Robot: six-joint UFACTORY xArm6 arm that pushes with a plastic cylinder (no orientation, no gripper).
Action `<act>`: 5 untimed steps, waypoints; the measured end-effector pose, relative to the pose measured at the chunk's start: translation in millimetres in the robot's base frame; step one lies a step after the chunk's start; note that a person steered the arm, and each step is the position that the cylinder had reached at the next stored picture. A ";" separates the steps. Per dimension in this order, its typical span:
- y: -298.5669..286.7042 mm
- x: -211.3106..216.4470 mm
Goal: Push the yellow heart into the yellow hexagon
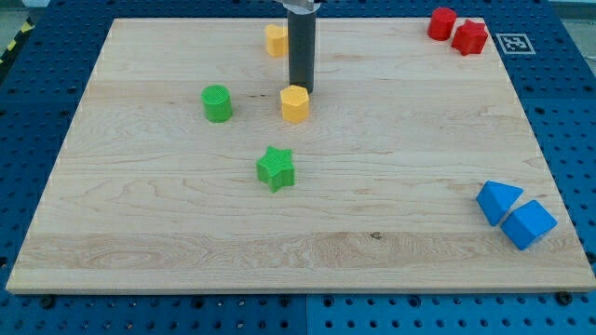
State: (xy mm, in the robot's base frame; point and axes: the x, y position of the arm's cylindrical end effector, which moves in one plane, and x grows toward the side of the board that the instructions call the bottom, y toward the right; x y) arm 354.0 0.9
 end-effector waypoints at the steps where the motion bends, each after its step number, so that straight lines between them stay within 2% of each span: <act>1: -7.6 -9.4; 3: -79.9 -70.3; 4: -85.1 -107.6; 5: -39.8 -131.3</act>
State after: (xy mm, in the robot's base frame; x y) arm 222.7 -38.9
